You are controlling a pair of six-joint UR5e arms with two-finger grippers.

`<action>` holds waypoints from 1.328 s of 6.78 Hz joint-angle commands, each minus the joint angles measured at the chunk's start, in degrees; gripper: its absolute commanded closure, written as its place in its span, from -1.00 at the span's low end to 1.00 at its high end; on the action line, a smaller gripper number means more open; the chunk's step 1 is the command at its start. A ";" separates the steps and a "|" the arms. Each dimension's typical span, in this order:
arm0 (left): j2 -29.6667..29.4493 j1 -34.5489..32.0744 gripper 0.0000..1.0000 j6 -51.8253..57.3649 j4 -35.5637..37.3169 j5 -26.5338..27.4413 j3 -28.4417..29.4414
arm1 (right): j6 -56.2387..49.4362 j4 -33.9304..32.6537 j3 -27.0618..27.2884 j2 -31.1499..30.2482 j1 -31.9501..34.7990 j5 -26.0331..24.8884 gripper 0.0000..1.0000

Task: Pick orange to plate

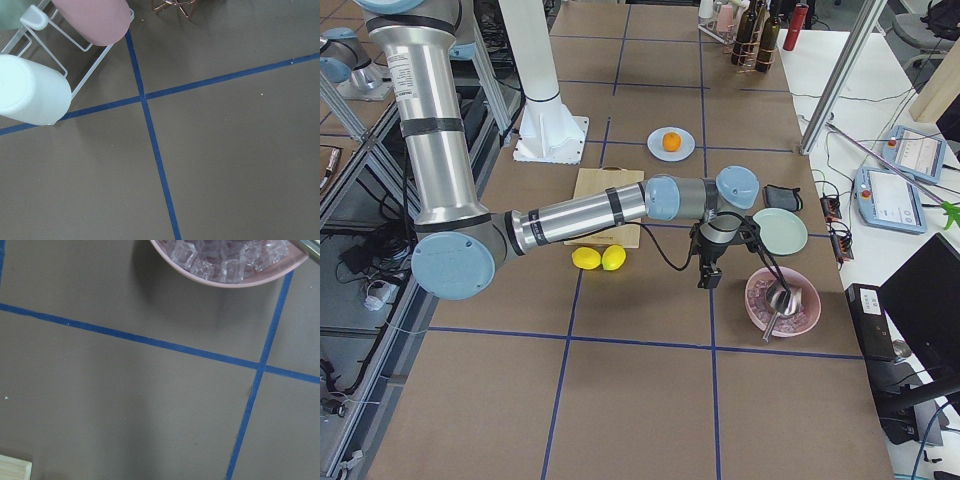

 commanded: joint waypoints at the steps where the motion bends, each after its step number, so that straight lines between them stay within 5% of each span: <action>1: 0.35 -0.06 -1.00 -0.17 0.94 0.13 -0.76 | 0.56 -0.07 0.16 -0.78 0.23 0.42 -1.00; 7: 0.34 -0.15 -1.00 -7.37 1.73 0.48 -2.86 | -4.25 0.46 2.08 -7.43 4.97 0.69 -1.00; 9: 0.35 0.03 -1.00 -7.29 3.39 4.67 -3.05 | -4.44 4.22 3.49 -10.70 7.60 0.69 -1.00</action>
